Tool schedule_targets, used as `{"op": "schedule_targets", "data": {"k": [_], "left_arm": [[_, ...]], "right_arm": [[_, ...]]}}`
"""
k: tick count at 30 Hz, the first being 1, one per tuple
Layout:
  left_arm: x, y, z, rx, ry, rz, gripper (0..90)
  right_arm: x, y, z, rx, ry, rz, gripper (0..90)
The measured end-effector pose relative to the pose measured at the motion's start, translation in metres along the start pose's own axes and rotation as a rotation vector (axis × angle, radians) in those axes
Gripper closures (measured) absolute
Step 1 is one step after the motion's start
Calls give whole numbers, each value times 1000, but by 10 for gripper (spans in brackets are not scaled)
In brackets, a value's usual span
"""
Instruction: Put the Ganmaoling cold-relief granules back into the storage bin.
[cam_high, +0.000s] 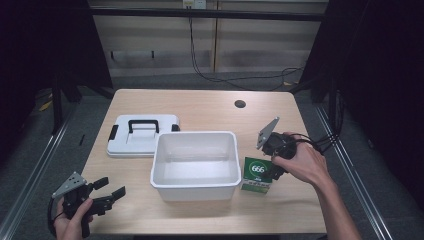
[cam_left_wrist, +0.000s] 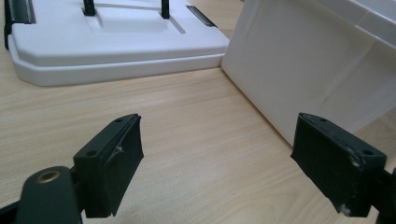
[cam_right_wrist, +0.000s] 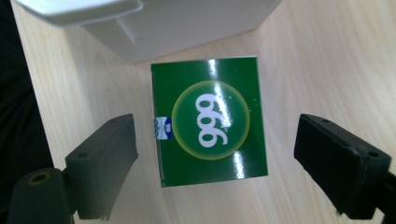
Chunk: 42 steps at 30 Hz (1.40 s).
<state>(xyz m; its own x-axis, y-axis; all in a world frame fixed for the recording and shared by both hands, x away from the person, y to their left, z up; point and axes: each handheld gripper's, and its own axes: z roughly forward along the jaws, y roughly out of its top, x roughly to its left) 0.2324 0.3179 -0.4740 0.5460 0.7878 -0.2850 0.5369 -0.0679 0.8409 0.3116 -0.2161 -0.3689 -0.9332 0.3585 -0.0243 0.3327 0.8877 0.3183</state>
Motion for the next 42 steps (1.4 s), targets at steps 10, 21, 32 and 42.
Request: {"op": "schedule_targets", "data": {"k": [10,21,32,42], "left_arm": [[0,0,0,0,0,3,159],[-1,0,-1,-2,-2,7,159],[-1,0,-1,-8,4,3,159],[0,0,-2,-4,3,5,159]], "right_arm": [[-5,4,12,54,53,-51,87],[-10,6,29,156,69,-45,88],[-11,10,45,203,78,-69,94],[-13,13,61,239,103,-92,121]]}}
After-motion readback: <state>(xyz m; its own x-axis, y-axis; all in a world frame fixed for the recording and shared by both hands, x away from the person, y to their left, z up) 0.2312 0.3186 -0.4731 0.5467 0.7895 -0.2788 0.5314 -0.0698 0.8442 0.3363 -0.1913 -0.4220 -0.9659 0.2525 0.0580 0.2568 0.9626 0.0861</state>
